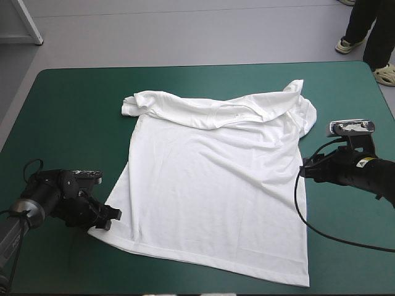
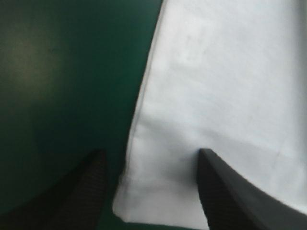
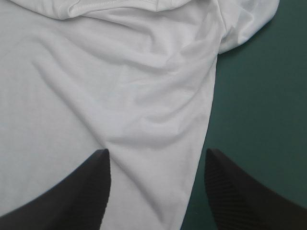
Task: Fold the cloth
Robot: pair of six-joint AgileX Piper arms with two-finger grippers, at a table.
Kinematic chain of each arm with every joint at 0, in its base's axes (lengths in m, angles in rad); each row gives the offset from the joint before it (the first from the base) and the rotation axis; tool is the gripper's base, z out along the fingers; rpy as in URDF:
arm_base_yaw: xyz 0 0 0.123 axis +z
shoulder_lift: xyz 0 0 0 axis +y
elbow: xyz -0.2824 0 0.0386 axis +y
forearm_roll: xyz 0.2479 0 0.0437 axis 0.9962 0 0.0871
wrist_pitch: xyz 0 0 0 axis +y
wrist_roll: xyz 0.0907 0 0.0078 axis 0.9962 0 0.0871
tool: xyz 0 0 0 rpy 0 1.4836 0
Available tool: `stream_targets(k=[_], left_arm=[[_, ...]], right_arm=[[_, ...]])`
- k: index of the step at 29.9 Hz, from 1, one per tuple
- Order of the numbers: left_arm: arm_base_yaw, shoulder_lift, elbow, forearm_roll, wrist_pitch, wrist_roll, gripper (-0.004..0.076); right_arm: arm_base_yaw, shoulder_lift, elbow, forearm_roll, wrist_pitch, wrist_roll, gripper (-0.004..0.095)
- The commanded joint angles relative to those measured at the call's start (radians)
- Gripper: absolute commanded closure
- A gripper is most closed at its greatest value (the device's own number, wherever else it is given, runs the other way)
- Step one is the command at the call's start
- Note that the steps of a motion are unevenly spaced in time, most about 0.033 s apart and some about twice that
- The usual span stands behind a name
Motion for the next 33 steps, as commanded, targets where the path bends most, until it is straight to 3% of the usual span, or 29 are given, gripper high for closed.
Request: stream_targets(k=[1, 3, 9, 16, 27, 33], left_arm=[[-0.026, 0.001, 0.021, -0.044, -0.005, 0.05, 0.0317], [-0.047, -0.001, 0.047, -0.048, 0.007, 0.055, 0.0356], [-0.102, -0.003, 0.149, -0.042, -0.038, 0.066, 0.0703], [-0.105, -0.003, 0.155, -0.019, -0.057, 0.066, 0.0705], [-0.105, -0.003, 0.155, -0.037, -0.082, 0.066, 0.0705], [-0.105, -0.003, 0.155, -0.078, -0.114, 0.081, 0.0705]], right_arm=[[-0.004, -0.021, -0.023, 0.01, -0.017, -0.009, 0.0369], [-0.004, -0.029, -0.007, -0.004, -0.001, -0.006, 0.0369], [-0.004, -0.064, 0.112, -0.007, 0.035, 0.007, 0.0369], [-0.004, -0.07, 0.322, -0.004, 0.078, 0.002, 0.0368], [0.01, -0.141, 0.374, -0.044, 0.241, 0.015, 0.0369], [0.026, -0.182, 0.424, -0.037, 0.182, 0.023, 0.0369]])
